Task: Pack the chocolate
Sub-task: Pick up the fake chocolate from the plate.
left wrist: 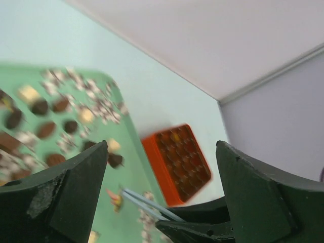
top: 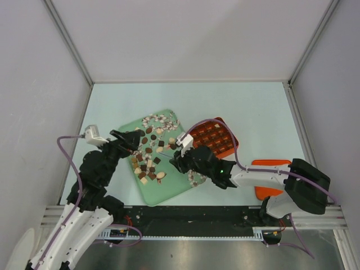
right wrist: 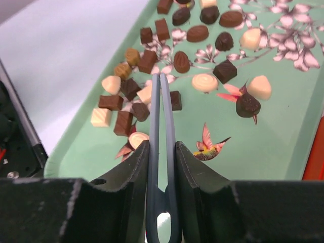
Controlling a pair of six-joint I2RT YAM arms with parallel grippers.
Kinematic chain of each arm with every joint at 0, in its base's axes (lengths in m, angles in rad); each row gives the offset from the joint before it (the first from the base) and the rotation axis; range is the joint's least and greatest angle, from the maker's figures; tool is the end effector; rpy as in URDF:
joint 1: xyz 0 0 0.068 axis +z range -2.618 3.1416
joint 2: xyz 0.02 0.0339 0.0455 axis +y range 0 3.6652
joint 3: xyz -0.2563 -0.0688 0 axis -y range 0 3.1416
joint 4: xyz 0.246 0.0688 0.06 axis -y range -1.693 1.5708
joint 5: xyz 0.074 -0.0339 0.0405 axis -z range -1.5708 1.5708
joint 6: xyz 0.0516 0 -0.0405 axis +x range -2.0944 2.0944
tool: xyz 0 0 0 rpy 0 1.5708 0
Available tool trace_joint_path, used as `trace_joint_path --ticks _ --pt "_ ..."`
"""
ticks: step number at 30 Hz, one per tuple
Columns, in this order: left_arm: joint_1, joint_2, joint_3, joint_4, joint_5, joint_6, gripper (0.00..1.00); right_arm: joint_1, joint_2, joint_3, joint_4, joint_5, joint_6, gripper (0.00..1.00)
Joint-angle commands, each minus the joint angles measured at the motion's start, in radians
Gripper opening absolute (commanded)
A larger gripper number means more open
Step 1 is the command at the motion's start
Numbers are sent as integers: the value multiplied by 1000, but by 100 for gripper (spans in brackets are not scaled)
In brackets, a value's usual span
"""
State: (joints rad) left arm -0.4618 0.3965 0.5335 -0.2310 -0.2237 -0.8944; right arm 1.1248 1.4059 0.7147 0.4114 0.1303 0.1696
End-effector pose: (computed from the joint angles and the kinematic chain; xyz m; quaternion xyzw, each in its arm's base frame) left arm 0.1330 -0.0534 0.2938 -0.2311 0.7017 -0.3553 0.5727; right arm 0.1467 0.2912 0.2212 -0.3316 0.7259 0.3205 0.5103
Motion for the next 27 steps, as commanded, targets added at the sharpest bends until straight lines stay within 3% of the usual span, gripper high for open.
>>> trace_joint_path --ticks 1,4,7,11,27 --pt "5 13 152 -149 -167 417 94 -23 86 92 -106 -26 1 30" --pt "5 1 168 -169 -221 573 96 -29 151 132 -134 -35 16 31" --pt "5 -27 126 -153 -265 629 95 -30 194 157 -134 -44 22 31" --pt "6 -51 54 -122 -281 623 96 -30 237 181 -141 -43 37 31" --pt "35 -24 52 -108 -284 677 96 -39 304 206 -118 -40 44 38"
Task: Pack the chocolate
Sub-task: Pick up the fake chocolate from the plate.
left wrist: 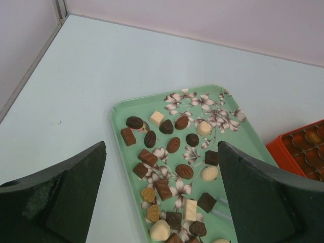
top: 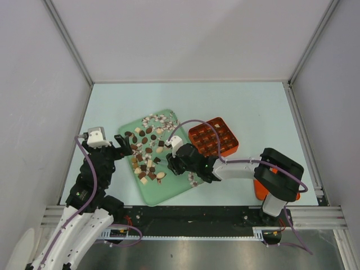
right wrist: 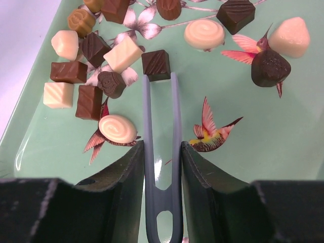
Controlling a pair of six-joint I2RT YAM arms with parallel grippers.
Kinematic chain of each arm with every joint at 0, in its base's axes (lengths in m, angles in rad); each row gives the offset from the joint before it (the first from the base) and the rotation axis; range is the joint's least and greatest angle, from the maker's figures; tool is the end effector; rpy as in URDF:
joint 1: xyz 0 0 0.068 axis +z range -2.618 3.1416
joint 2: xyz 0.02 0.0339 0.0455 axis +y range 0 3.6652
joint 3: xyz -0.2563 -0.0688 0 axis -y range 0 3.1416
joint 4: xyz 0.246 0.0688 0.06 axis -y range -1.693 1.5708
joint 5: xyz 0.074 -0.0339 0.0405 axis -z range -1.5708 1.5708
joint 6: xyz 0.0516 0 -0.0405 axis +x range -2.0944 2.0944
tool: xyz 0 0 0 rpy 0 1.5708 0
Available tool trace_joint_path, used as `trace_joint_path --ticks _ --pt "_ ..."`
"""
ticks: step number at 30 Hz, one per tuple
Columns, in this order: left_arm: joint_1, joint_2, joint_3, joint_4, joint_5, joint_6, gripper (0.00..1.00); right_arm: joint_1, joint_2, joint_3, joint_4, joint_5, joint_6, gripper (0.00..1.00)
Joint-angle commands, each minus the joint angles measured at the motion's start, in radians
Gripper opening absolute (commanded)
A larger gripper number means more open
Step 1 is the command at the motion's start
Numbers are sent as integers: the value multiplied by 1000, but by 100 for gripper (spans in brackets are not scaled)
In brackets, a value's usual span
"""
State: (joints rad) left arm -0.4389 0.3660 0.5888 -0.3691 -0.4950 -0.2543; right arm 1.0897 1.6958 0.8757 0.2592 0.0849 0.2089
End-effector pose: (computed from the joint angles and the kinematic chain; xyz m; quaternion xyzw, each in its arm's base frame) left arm 0.1240 -0.0311 0.3007 -0.0918 0.7455 -0.0408 0.6589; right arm 0.1750 0.3258 0.1621 -0.3542 0.7997 0.2626 0.4074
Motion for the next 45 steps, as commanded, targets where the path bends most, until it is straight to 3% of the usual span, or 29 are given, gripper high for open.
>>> trace_joint_path --ticks 1,45 --pt "14 7 -3 29 -14 36 96 -4 13 46 37 6 4 38" --pt "26 -2 -4 29 1 33 96 53 85 86 91 91 -88 41"
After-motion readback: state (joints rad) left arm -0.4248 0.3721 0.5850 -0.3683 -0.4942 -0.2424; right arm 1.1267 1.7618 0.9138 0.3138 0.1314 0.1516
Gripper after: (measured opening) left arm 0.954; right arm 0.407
